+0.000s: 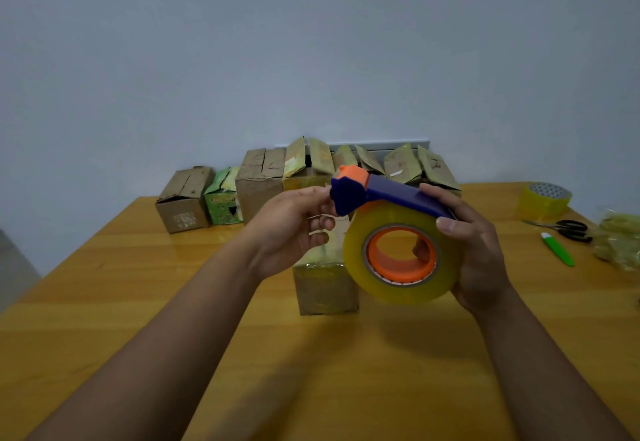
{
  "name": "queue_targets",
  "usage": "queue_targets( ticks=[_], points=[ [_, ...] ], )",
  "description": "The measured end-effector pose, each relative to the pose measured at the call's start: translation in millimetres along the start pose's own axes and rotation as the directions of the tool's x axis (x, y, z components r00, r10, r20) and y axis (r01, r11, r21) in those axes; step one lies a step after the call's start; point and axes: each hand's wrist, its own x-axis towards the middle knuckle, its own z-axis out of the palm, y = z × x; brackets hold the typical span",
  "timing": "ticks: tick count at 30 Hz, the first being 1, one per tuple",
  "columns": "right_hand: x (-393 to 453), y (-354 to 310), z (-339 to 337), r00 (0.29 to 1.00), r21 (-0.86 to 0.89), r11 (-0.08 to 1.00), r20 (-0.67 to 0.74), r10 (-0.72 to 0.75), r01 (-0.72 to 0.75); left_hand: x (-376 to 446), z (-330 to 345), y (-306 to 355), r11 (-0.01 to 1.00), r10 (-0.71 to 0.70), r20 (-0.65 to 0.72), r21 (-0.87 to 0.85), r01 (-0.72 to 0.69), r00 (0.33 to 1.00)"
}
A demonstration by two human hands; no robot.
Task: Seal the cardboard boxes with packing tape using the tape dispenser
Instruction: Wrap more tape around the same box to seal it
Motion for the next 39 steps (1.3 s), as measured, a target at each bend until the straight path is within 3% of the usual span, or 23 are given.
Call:
queue_targets(
  ticks=[6, 12, 16, 20, 29, 39],
  points=[
    [1, -2, 0, 0.999, -0.036, 0.999, 0.025, 0.02, -0.019, -2, -7, 2, 0.993, -0.117, -0.052, -0.041, 0.115, 0.992],
    [0, 3, -4, 0.996, -0.119, 0.993, 0.082, 0.026, -0.016, -5, -12, -3, 0.97, -0.135, -0.128, 0.187, 0.157, 0.983],
    [-3, 0, -8, 0.984, -0.276, 0.961, 0.173, 0.052, -0.002, -8, -20, 1, 0.914, -0.083, -0.156, 0.381, 0.137, 0.984],
    [-3, -10, -12, 0.963, -0.369, 0.93, 0.253, 0.093, 0.007, -7, -21, 0, 0.868, -0.088, -0.179, 0.469, 0.163, 0.98],
    [2, -13, -43, 0.966, -0.405, 0.914, 0.238, 0.104, 0.002, -9, -46, -10, 0.851, -0.011, -0.351, 0.488, 0.192, 0.936],
    [14, 24, -30, 0.979, -0.245, 0.968, 0.171, 0.106, -0.062, 0, -50, -25, 0.956, -0.085, -0.424, 0.22, 0.194, 0.902]
  ],
)
